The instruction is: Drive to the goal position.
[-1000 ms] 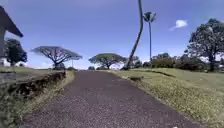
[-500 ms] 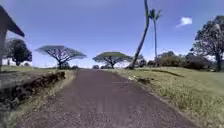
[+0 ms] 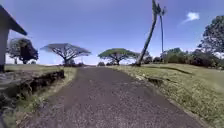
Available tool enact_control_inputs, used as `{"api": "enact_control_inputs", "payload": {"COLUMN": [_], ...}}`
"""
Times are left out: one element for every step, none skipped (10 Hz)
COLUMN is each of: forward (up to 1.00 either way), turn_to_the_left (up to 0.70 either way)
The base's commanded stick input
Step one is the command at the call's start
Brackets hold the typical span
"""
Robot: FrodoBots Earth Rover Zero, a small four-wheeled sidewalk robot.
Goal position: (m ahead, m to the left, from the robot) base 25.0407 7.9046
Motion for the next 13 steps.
{"api": "enact_control_inputs", "payload": {"forward": [1.0,1.0,1.0,1.0,1.0,1.0,1.0,1.0,1.0,1.0,1.0,1.0,1.0], "turn_to_the_left": [0.0,0.0,0.01,0.06,0.29,0.11,0.04,0.03,0.03,0.03,0.03,0.04,0.11]}}
